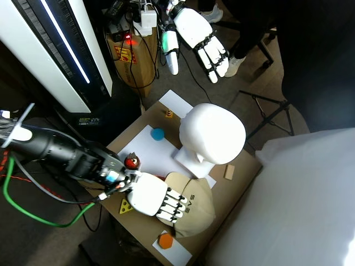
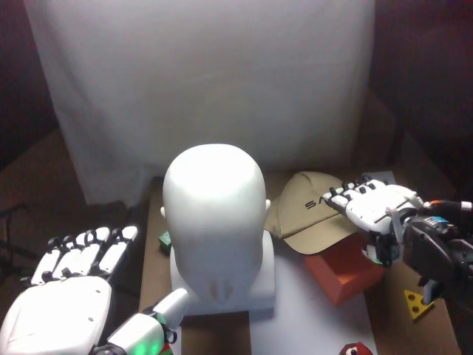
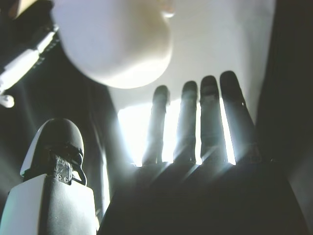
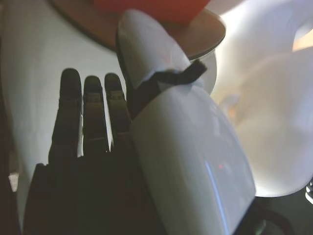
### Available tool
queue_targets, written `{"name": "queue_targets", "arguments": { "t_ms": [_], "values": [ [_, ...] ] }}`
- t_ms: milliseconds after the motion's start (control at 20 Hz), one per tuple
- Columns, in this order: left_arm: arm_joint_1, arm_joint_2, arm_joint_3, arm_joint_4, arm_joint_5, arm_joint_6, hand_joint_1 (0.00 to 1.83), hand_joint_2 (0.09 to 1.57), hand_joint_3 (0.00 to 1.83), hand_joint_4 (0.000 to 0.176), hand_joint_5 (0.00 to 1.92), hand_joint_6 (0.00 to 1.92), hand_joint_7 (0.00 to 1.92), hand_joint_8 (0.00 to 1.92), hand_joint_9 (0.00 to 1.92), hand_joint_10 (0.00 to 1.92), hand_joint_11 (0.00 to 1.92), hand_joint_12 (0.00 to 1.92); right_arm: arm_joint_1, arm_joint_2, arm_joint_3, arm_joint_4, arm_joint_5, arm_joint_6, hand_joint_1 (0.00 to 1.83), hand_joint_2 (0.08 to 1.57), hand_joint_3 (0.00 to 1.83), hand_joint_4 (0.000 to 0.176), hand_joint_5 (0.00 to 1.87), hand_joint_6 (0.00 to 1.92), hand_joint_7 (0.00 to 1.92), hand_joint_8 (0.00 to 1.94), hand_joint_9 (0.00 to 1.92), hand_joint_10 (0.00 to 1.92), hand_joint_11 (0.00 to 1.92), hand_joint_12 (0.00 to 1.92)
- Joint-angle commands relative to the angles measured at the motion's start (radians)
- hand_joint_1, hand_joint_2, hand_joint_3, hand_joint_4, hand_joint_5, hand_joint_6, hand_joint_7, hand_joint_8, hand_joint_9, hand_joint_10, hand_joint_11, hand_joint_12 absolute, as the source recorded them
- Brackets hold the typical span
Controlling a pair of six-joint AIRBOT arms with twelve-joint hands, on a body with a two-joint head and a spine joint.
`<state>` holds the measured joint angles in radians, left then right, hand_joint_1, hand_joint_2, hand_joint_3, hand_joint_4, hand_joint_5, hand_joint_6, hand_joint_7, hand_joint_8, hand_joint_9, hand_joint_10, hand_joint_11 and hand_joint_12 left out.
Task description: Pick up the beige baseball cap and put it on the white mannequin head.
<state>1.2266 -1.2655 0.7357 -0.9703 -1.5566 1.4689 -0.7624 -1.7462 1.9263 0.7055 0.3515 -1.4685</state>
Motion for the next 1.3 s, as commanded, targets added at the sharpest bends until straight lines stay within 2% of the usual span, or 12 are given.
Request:
{"name": "queue_targets", "arguments": {
  "t_ms": [0, 200, 250, 400, 850, 950, 1150, 1250],
  "values": [
    [-0.004, -0.001, 0.004, 0.059, -0.088, -0.018, 0.0, 1.12, 0.0, 0.103, 0.11, 0.0, 0.1, 0.0, 0.11, 0.0, 0.0, 0.52, 0.01, 0.0, 0.021, -0.008, 0.067, 0.007, 1.3, 1.2, 0.03, 0.0, 0.05, 0.0, 0.05, 0.0, 0.05, 0.0, 0.0, 0.45],
    [-0.003, -0.007, 0.0, 0.052, -0.088, -0.03, 0.0, 1.11, 0.0, 0.102, 0.12, 0.0, 0.1, 0.0, 0.11, 0.0, 0.0, 0.49, 0.014, -0.072, 0.132, -0.009, 0.029, 0.011, 1.31, 1.21, 0.03, 0.0, 0.06, 0.0, 0.06, 0.0, 0.05, 0.0, 0.0, 0.45],
    [-0.002, -0.008, -0.002, 0.054, -0.088, -0.03, 0.0, 1.12, 0.0, 0.102, 0.12, 0.0, 0.09, 0.0, 0.1, 0.0, 0.0, 0.44, 0.014, -0.095, 0.169, -0.009, 0.022, 0.014, 1.31, 1.2, 0.03, 0.0, 0.07, 0.01, 0.07, 0.01, 0.05, 0.0, 0.0, 0.45],
    [0.001, -0.01, -0.004, 0.062, -0.088, -0.03, 0.0, 1.12, 0.0, 0.103, 0.12, 0.0, 0.09, 0.0, 0.1, 0.0, 0.0, 0.42, 0.014, -0.134, 0.23, -0.009, 0.003, 0.027, 1.3, 1.2, 0.03, 0.0, 0.07, 0.01, 0.07, 0.01, 0.06, 0.0, 0.0, 0.46],
    [0.023, -0.01, -0.017, 0.064, -0.096, -0.056, 0.0, 1.13, 0.0, 0.103, 0.12, 0.0, 0.1, 0.0, 0.11, 0.0, 0.0, 0.46, 0.016, -0.144, 0.232, -0.015, 0.017, 0.033, 1.28, 1.21, 0.02, 0.0, 0.07, 0.0, 0.08, 0.0, 0.06, 0.0, 0.0, 0.46],
    [0.023, -0.01, -0.017, 0.066, -0.096, -0.056, 0.0, 1.13, 0.0, 0.103, 0.11, 0.0, 0.09, 0.0, 0.1, 0.0, 0.0, 0.42, 0.014, -0.143, 0.233, -0.041, 0.03, 0.047, 1.28, 1.21, 0.02, 0.0, 0.08, 0.01, 0.08, 0.0, 0.06, 0.0, 0.0, 0.46],
    [0.036, -0.01, -0.025, 0.069, -0.092, -0.056, 0.0, 1.13, 0.0, 0.104, 0.11, 0.0, 0.09, 0.0, 0.1, 0.0, 0.0, 0.42, 0.019, -0.144, 0.257, -0.066, 0.037, 0.079, 1.26, 1.21, 0.01, 0.0, 0.1, 0.01, 0.11, 0.0, 0.09, 0.01, 0.0, 0.56],
    [0.048, -0.009, -0.025, 0.103, -0.06, -0.069, 0.0, 1.13, 0.0, 0.104, 0.11, 0.0, 0.09, 0.0, 0.1, 0.0, 0.0, 0.42, 0.019, -0.144, 0.262, -0.082, 0.037, 0.096, 1.26, 1.21, 0.01, 0.0, 0.1, 0.01, 0.11, 0.0, 0.09, 0.01, 0.0, 0.56]
  ]
}}
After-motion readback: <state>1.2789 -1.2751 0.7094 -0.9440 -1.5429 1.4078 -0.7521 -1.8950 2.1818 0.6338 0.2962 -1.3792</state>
